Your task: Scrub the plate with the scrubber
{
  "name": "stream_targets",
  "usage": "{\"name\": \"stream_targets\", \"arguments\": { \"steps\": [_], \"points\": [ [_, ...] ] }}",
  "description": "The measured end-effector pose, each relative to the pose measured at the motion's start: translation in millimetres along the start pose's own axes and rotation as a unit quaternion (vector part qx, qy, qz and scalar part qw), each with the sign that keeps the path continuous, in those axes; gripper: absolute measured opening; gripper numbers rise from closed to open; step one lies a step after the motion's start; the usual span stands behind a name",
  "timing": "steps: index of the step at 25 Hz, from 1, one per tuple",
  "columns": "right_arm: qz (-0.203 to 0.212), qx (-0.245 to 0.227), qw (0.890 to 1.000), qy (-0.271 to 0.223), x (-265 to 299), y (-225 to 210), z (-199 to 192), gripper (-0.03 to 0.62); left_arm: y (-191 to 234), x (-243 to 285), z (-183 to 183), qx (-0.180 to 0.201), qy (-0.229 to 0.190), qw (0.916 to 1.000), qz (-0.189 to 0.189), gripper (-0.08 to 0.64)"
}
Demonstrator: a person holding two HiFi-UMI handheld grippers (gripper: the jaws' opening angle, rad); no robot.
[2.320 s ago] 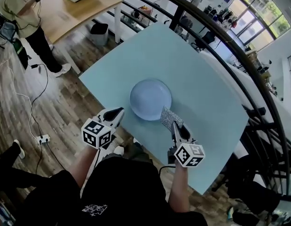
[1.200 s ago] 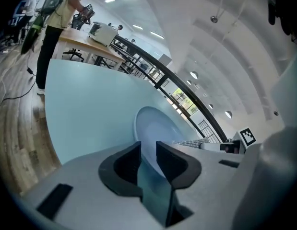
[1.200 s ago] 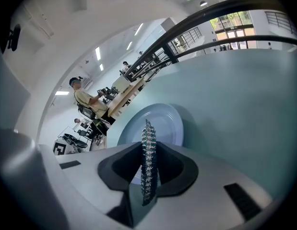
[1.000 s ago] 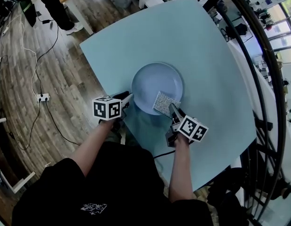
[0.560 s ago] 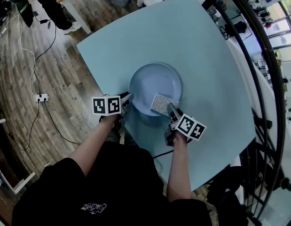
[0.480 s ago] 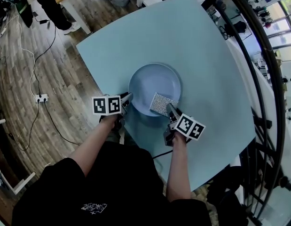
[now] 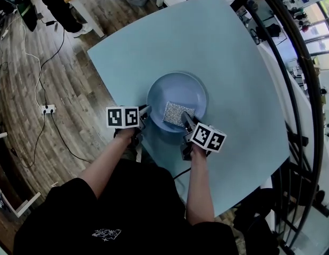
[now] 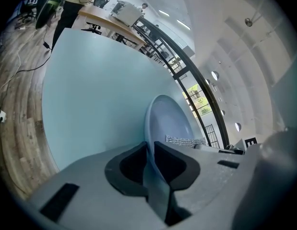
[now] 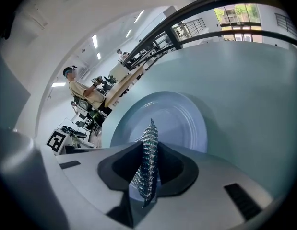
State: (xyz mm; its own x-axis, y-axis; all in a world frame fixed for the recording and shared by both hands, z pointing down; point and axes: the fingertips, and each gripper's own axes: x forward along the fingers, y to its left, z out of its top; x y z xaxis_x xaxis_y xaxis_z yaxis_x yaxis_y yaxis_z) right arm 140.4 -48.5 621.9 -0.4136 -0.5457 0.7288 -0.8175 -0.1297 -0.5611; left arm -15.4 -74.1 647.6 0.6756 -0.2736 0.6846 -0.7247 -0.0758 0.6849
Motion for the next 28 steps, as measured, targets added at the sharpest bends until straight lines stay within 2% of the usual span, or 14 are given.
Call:
{"name": "stream_targets", "arguments": {
  "steps": [10, 17, 28],
  "points": [
    [0.02, -0.048, 0.999, 0.01, 37.4, 31.0, 19.8, 0.087, 0.8, 1.7, -1.0, 0.006, 0.002, 1.0, 0.005, 0.055],
    [0.027, -0.064, 0.998, 0.011, 56.3, 44.1, 37.9, 0.087, 0.5, -0.1, -1.2, 0.005, 0.003, 1.0, 0.008, 0.054],
    [0.012, -0.064, 0.998, -0.012, 61.2, 29.1, 68.6, 0.087, 2.9, 0.4, -0.8, -0.005, -0.002, 1.0, 0.005, 0.052]
  ]
}}
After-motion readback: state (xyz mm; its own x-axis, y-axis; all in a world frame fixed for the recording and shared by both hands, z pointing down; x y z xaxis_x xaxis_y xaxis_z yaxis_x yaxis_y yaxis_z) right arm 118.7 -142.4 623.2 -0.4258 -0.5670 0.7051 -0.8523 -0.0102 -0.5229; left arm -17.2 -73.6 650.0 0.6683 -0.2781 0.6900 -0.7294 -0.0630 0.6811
